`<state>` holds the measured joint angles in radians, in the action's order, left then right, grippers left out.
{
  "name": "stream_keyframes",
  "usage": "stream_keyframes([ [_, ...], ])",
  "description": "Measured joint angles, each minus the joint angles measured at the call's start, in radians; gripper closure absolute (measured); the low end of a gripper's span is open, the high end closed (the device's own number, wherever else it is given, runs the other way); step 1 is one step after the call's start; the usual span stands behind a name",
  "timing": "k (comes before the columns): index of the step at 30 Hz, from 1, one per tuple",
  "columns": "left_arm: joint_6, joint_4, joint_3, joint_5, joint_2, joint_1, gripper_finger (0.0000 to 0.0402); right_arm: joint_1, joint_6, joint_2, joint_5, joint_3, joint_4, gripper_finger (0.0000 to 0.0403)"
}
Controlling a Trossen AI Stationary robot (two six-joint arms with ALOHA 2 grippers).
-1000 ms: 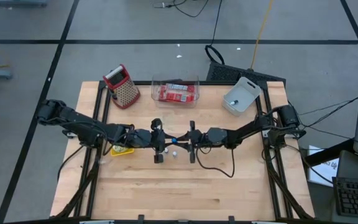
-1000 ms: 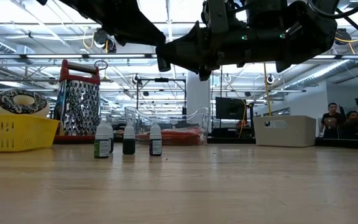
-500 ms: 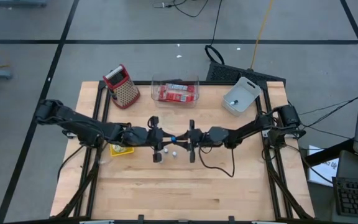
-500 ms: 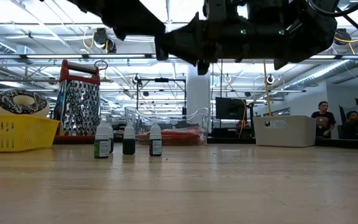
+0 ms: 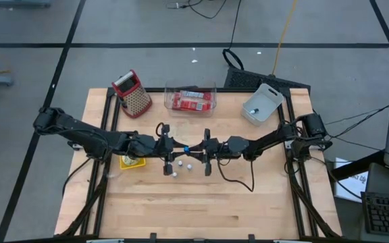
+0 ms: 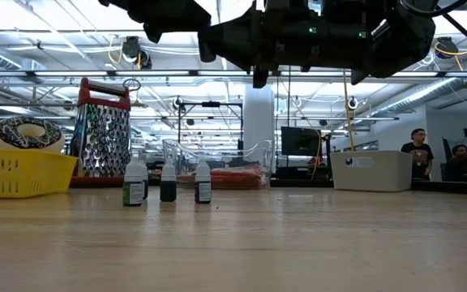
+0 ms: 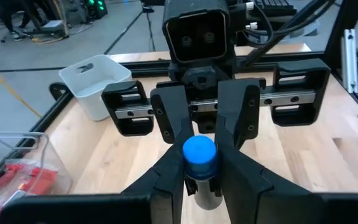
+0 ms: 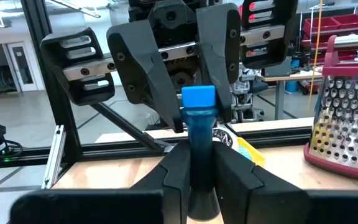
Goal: Pick & Place Food Item
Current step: Put the blue food coloring bottle into the white bin
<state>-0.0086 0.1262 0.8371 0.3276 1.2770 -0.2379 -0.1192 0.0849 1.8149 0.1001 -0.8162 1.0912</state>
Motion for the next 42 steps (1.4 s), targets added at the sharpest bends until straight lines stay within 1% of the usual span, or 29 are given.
stream_keyframes([
  [4,-0.032,0.000,0.000,-0.050,0.000,0.000,0.0316,-0.001,0.000,0.000,-0.003,0.000,0.000,0.0356],
  [6,-0.060,0.002,0.000,-0.056,0.000,0.000,0.0306,-0.001,0.000,0.000,-0.007,0.001,0.001,0.0355],
  [8,-0.081,0.026,0.002,-0.056,-0.003,0.000,0.0285,-0.001,0.000,0.001,-0.004,0.002,-0.012,0.0355],
  [11,-0.083,0.048,0.009,-0.057,-0.010,-0.001,0.0238,0.001,0.000,0.017,0.001,0.012,-0.061,0.0355],
  [14,-0.069,0.057,0.004,-0.059,-0.002,0.000,0.0191,0.000,0.001,0.000,0.004,0.002,-0.015,0.0355],
  [16,-0.051,0.097,0.005,-0.057,-0.006,0.000,0.0165,0.000,0.000,0.002,0.000,0.003,-0.019,0.0355],
  [19,-0.041,0.110,0.003,-0.057,-0.023,-0.001,0.0136,0.000,0.000,0.008,0.001,0.007,-0.029,0.0355],
  [22,-0.045,0.115,0.004,-0.048,-0.049,0.001,0.0116,0.001,0.000,-0.020,0.002,0.003,-0.023,0.0355],
  [27,-0.030,0.067,0.004,-0.029,-0.115,0.002,0.0099,0.004,-0.019,-0.045,0.002,0.005,-0.064,0.0355],
  [30,-0.022,0.021,0.003,-0.029,-0.154,0.002,0.0095,0.011,-0.019,-0.068,0.003,0.003,-0.064,0.0355],
  [33,-0.019,-0.008,0.003,-0.021,-0.179,0.003,0.0094,0.022,-0.019,-0.090,0.003,0.012,-0.115,0.0355],
  [36,-0.019,-0.026,-0.020,0.005,-0.196,0.004,0.0097,0.039,-0.010,-0.112,0.003,0.029,-0.106,0.0355],
  [38,-0.012,-0.008,-0.043,0.030,-0.203,0.004,0.0099,0.051,0.005,-0.134,0.003,0.050,-0.110,0.0355],
  [42,-0.011,0.012,-0.092,0.106,-0.200,0.004,0.0099,0.080,0.023,-0.172,0.003,0.096,-0.108,0.0355],
])
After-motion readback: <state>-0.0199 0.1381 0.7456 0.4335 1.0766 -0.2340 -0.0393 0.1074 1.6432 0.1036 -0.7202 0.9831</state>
